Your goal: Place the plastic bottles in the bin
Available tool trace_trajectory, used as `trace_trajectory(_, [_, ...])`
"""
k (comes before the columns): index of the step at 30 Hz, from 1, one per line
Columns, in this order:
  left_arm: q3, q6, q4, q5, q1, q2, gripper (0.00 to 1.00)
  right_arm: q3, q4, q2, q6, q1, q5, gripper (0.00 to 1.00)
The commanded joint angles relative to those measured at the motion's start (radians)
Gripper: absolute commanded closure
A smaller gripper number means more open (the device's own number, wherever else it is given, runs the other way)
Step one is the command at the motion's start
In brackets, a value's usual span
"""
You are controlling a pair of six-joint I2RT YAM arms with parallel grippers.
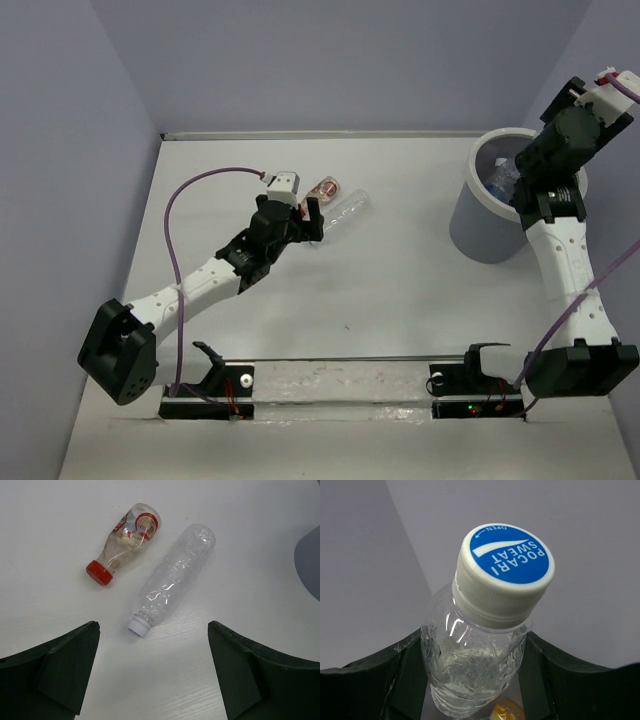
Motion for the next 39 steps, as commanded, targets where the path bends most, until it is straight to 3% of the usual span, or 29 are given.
trace_trajectory(1, [0.050,0.053,0.047,0.073,0.022,0.040,0.01,0.024,0.025,0.041,-0.056,-0.022,0.018,0.68])
trace_trajectory(7, [0.019,0.082,0.075,0.106,0.025,0.127,0.01,-0.096,0.025,0.047,0.049,-0.090,-0.060,0.64])
trace_trajectory(8, [0.020,0.090,0.073,0.123,0.026,0.138,0.01,-0.120,0.023,0.044,0.056,-0.090,-0.059,0.46])
trace_trajectory(11, [0.028,0.104,0.061,0.124,0.026,0.175,0.01,-0.139,0.023,0.024,0.073,-0.090,-0.068,0.15])
trace_trajectory(13, [0.033,0.117,0.070,0.132,0.026,0.193,0.01,-0.134,0.009,-0.002,0.098,-0.090,-0.094,0.08])
trace_trajectory(18, [0.066,0.151,0.070,0.133,0.026,0.238,0.01,-0.126,-0.083,-0.089,0.282,-0.090,-0.220,0.06])
trace_trajectory(21, [0.097,0.177,0.085,0.163,0.026,0.286,0.01,-0.276,-0.014,-0.207,0.456,-0.090,-0.490,0.07])
trace_trajectory(26, [0.239,0.215,0.044,0.190,0.026,0.421,0.01,-0.401,-0.020,-0.322,0.589,-0.090,-0.799,0.07])
trace_trajectory(28, [0.281,0.222,0.010,0.178,0.026,0.486,0.01,-0.438,-0.020,-0.359,0.619,-0.090,-0.978,0.07])
trace_trajectory(31, [0.341,0.229,-0.010,0.156,0.026,0.543,0.01,-0.516,-0.014,-0.413,0.661,-0.061,-1.118,0.07])
trace_trajectory(38, [0.441,0.255,-0.065,0.106,0.026,0.662,0.01,-0.605,-0.046,-0.488,0.675,-0.027,-1.297,0.07])
trace_trajectory(39, [0.447,0.254,-0.067,0.120,0.026,0.676,0.07,-0.625,-0.038,-0.497,0.681,-0.027,-1.312,0.07])
